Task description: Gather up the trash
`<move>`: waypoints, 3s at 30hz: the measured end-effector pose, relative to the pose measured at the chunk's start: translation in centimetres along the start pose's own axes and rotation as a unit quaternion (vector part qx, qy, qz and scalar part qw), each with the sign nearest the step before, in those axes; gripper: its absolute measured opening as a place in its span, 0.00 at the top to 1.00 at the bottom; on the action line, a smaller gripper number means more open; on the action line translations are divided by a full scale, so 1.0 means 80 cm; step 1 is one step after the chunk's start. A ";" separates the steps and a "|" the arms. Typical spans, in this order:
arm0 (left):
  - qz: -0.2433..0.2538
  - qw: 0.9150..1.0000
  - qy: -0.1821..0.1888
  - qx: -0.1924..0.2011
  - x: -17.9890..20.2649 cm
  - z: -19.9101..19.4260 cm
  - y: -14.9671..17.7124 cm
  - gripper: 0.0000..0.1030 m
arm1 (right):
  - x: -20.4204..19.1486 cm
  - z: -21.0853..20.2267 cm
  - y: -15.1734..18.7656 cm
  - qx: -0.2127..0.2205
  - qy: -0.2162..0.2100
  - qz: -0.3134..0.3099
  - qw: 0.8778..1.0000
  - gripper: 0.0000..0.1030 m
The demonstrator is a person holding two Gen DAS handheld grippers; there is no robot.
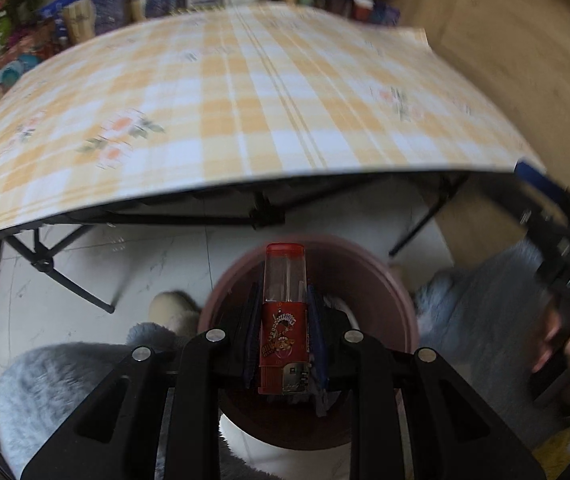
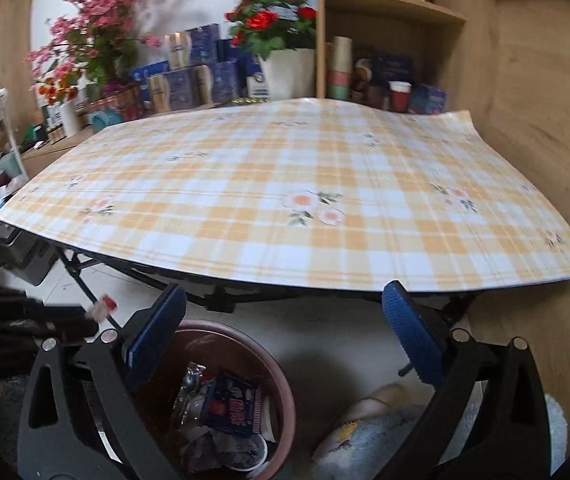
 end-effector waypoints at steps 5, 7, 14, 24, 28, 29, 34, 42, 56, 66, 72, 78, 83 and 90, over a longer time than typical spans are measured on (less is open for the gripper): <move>0.036 0.998 -0.019 -0.049 0.012 0.032 0.016 0.78 | 0.011 0.001 0.008 -0.006 0.010 0.020 1.000 0.06; 0.041 0.997 -0.021 -0.061 0.013 0.038 0.020 0.78 | 0.011 0.003 0.009 -0.010 0.010 0.024 1.000 0.06; 0.045 0.996 -0.021 -0.068 0.014 0.042 0.024 0.35 | 0.012 0.007 0.012 -0.018 0.009 0.030 0.999 0.06; 0.020 0.997 -0.029 -0.069 0.004 0.042 0.020 0.14 | 0.013 0.012 0.015 -0.029 0.009 0.036 0.999 0.06; 0.008 0.997 -0.030 -0.064 0.000 0.039 0.017 0.13 | 0.012 0.013 0.017 -0.035 0.008 0.035 0.999 0.06; 0.006 0.998 -0.031 -0.060 -0.001 0.036 0.016 0.13 | 0.011 0.013 0.017 -0.036 0.007 0.035 0.999 0.06; -0.001 0.999 -0.035 -0.014 -0.006 0.008 0.004 0.13 | 0.013 0.003 0.006 -0.039 0.009 0.034 0.999 0.06; -0.032 0.983 -0.078 0.161 -0.030 -0.137 -0.062 0.06 | 0.044 -0.038 -0.059 -0.020 0.033 0.050 0.998 0.06; -0.027 0.933 -0.132 0.335 -0.011 -0.338 -0.128 0.06 | 0.045 -0.142 -0.176 0.053 0.006 0.025 0.998 0.06; -0.011 0.927 -0.124 0.355 0.013 -0.369 -0.126 0.06 | 0.029 -0.170 -0.189 0.069 -0.002 0.008 0.998 0.06; -0.023 0.927 -0.114 0.356 0.009 -0.371 -0.121 0.06 | 0.025 -0.173 -0.189 0.072 -0.004 0.005 0.997 0.06; -0.023 0.925 -0.120 0.361 0.007 -0.373 -0.121 0.06 | 0.021 -0.173 -0.189 0.073 -0.009 0.000 0.997 0.06; -0.028 0.925 -0.127 0.357 0.005 -0.370 -0.123 0.06 | 0.019 -0.175 -0.189 0.076 -0.010 -0.001 0.997 0.06; -0.033 0.928 -0.131 0.347 0.000 -0.362 -0.121 0.06 | 0.018 -0.175 -0.188 0.076 -0.009 -0.001 0.997 0.06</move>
Point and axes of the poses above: each gripper's, at about its wrist camera, not at the fingertips, and z roughly the way its jaws point, x to its right, y to its underside, the point moved 6 cm from there along z, roughly the way its jaws point, and after that the axes turned 6 degrees about -z, right-handed, at the moved point
